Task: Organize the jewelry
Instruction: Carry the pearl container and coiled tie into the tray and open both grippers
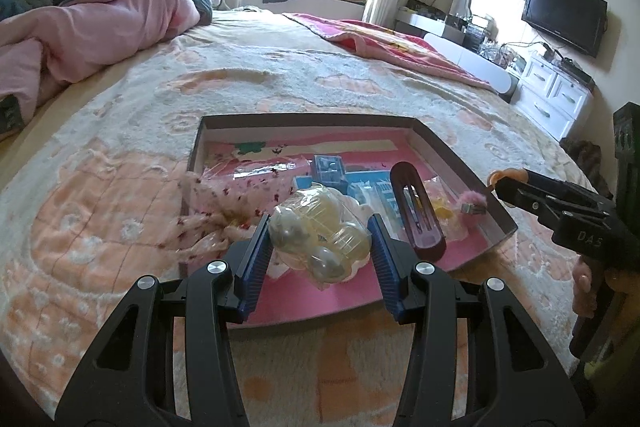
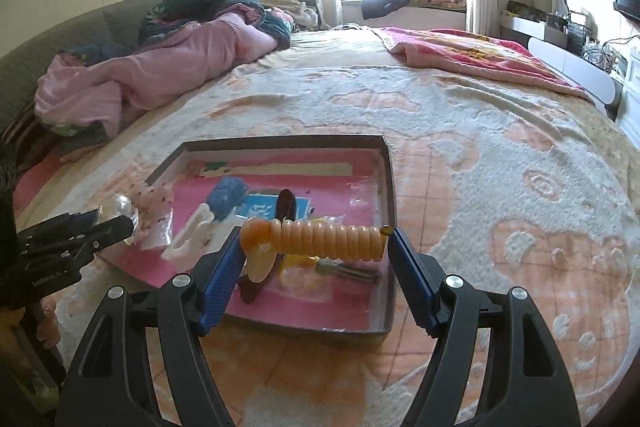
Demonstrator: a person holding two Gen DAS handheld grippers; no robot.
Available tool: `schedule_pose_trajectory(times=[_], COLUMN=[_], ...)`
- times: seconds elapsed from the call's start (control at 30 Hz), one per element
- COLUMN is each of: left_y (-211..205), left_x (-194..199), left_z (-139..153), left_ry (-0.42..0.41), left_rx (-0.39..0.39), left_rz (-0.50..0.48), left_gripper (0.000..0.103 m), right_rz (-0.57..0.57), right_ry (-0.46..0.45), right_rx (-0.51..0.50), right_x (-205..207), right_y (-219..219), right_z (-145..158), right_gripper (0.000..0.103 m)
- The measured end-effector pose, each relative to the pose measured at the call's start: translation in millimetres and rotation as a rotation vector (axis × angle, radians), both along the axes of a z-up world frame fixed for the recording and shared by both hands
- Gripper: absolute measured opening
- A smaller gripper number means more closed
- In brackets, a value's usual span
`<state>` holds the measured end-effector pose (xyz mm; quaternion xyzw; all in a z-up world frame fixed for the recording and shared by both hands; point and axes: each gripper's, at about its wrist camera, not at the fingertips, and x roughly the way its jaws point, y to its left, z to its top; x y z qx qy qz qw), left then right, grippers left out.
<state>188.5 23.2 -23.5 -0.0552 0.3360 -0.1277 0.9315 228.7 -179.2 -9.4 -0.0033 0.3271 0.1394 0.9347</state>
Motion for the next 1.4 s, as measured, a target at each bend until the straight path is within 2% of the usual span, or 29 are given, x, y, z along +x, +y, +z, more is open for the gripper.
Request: schedule_pose_trajectory(times=[0.3,0.73,0.97,1.2,1.27,1.4], left_y=[-7,-2,1,4,4,4], left_x=[23,47,51,51,51,51], left_z=[-4,-16,-21,-22,-22,-22], left_ry=[0.007,0.034,0.047,0.050,0.050,0.049], left_rx=[0.006,0.003,-0.006,-0.009,-0.008,-0.006], left_rz=[-0.008,0.012,0.019,0.021,0.022,0.023], left_gripper=[0.039,0.039,0.039,0.039,0.039,0.041], right_rz=[0.010,0.127,0.190,0.201,0.199,0.194], right_ry=[-0.022,0.009,0.046,0.068,0.067,0.063], right_rx=[-0.051,-0.142,-0.149,-0.125,-0.118,-0.107], right_x=[12,22,12,8,6,4], right_y=[3,41,60,64,63,60], right_z=[-3,-24,-39,-43,-42,-40], right_gripper=[0.070,0.070,0.071,0.073,0.078,0.081])
